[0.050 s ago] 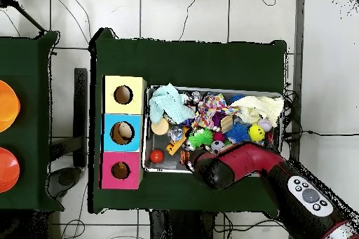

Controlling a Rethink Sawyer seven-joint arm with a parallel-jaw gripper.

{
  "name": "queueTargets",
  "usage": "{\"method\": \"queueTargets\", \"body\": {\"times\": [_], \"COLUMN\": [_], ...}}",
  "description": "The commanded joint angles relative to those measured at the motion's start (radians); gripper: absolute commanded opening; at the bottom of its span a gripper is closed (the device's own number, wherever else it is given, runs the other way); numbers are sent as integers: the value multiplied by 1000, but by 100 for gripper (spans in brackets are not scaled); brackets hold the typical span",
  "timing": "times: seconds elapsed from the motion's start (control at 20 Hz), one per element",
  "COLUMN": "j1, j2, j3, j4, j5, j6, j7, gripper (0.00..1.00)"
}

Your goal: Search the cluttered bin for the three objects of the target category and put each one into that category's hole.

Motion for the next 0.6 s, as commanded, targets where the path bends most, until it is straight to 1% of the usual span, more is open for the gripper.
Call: {"method": "queueTargets", "body": {"times": [0.05, 0.25, 0.4, 0.6], "j1": [-3, 30, 44, 77], "j2": [4, -9, -22, -33], "j3": [-8, -35, -40, -67], "j4": [29, 37, 42, 38], "j5": [-119, -159, -161, -190], "j6": [-77, -96, -92, -99], "j7": [-110, -52, -38, -17], "gripper": [100, 100, 100, 100]}}
